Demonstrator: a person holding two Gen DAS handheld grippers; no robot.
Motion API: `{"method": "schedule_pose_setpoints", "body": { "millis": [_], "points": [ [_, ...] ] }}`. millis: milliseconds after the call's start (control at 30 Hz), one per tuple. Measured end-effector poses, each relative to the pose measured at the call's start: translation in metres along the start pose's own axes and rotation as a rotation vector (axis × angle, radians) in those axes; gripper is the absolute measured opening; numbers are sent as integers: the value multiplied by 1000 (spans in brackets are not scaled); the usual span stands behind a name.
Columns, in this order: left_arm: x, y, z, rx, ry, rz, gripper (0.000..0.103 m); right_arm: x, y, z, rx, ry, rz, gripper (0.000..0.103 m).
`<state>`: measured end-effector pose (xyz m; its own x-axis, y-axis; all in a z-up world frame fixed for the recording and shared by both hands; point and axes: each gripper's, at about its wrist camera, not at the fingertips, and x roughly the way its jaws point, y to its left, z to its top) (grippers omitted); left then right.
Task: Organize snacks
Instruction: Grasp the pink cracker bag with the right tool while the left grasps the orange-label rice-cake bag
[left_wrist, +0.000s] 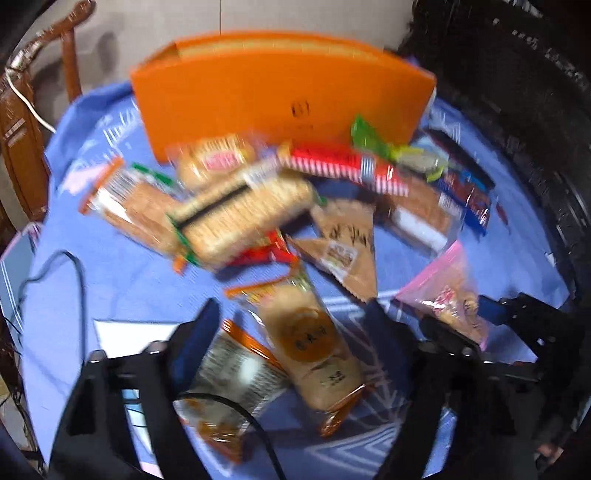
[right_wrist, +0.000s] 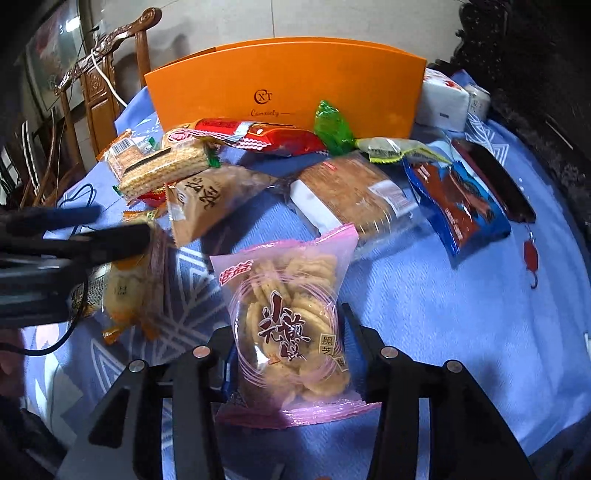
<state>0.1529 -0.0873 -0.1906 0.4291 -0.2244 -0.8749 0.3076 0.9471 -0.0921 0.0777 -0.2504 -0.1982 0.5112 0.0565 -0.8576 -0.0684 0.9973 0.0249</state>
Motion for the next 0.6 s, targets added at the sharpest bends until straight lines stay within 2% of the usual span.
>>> {"method": "schedule_pose_setpoints", "body": {
  "millis": [67,200,233,267,300,333,433,600],
  "points": [
    [12,1,-3,-16,44,15,62,0,-1,-1,0,-3,1,47],
    [17,0,-4,-12,47,24,60,1,-2,-1,3,-5,3,49],
    [18,0,-5,-9,48,15,53,0,0,-3,2,-6,3,49],
    [18,-2,-5,-6,49,11,53,0,0,-3,0,-7,2,49],
    [17,-3,-6,2,43,13,45,1,0,-3,-3,-9,1,49],
    [17,-5,-7,12,41,10,43,1,1,-3,-9,-12,-1,49],
    [14,-1,-9,-19,32,-45,36,1,2,-4,-14,-16,-1,49],
    [-4,11,-14,-48,-27,-112,34,-3,0,-4,-11,-23,9,46]
  ]
}}
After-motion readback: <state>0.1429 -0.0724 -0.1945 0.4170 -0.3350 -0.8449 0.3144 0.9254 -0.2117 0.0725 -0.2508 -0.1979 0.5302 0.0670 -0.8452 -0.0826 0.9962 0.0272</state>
